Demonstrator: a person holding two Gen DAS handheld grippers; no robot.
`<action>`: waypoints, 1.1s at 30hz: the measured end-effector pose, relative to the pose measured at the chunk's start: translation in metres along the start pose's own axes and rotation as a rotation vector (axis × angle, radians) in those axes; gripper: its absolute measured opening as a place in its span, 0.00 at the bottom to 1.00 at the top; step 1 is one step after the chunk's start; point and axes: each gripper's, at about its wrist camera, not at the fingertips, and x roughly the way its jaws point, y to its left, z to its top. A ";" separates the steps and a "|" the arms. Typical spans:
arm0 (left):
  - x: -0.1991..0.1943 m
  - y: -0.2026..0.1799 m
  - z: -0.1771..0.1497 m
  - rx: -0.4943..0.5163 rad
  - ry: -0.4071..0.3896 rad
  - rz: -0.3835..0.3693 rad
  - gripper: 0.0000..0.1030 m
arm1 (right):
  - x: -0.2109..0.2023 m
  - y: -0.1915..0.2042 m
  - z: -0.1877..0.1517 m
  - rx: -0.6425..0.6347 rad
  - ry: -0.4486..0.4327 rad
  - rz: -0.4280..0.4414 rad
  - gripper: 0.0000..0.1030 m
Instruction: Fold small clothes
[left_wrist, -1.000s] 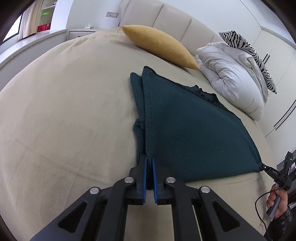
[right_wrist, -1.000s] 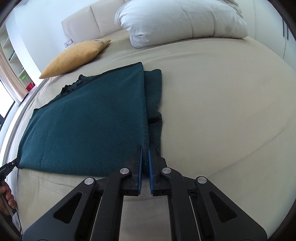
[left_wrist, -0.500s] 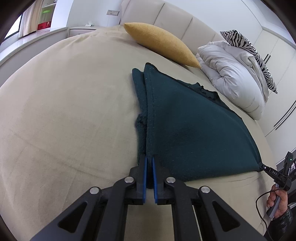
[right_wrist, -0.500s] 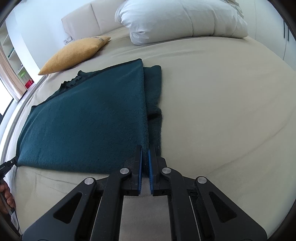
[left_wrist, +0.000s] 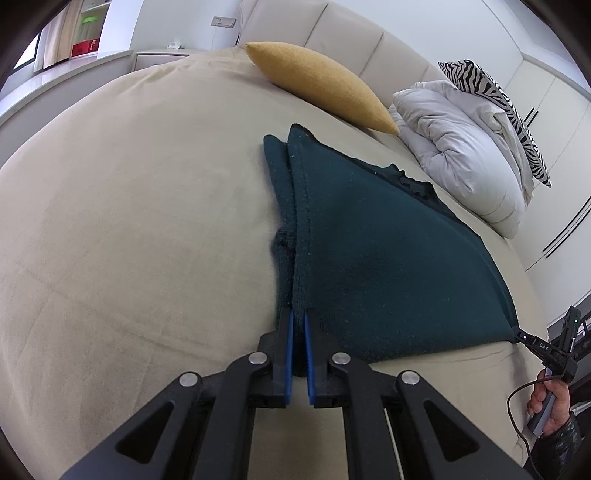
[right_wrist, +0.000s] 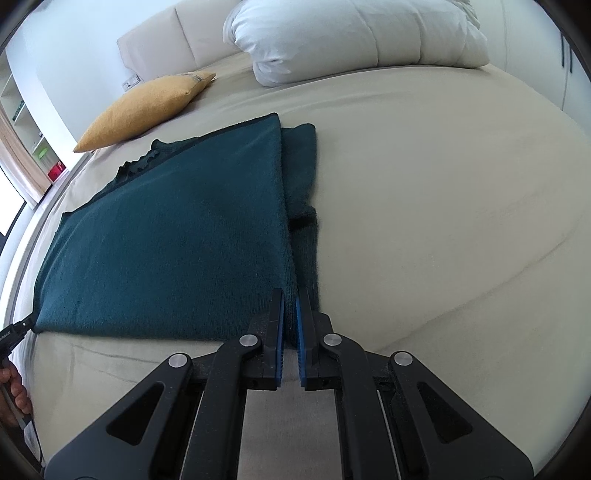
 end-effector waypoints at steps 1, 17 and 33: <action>0.001 0.001 0.000 -0.002 0.000 -0.002 0.07 | 0.001 0.000 0.000 0.000 0.002 0.001 0.04; -0.037 -0.024 0.031 0.029 -0.103 0.004 0.36 | -0.028 -0.002 0.029 0.050 -0.074 -0.017 0.42; 0.118 -0.073 0.117 0.132 -0.042 0.156 0.45 | 0.135 0.186 0.123 -0.055 0.145 0.459 0.45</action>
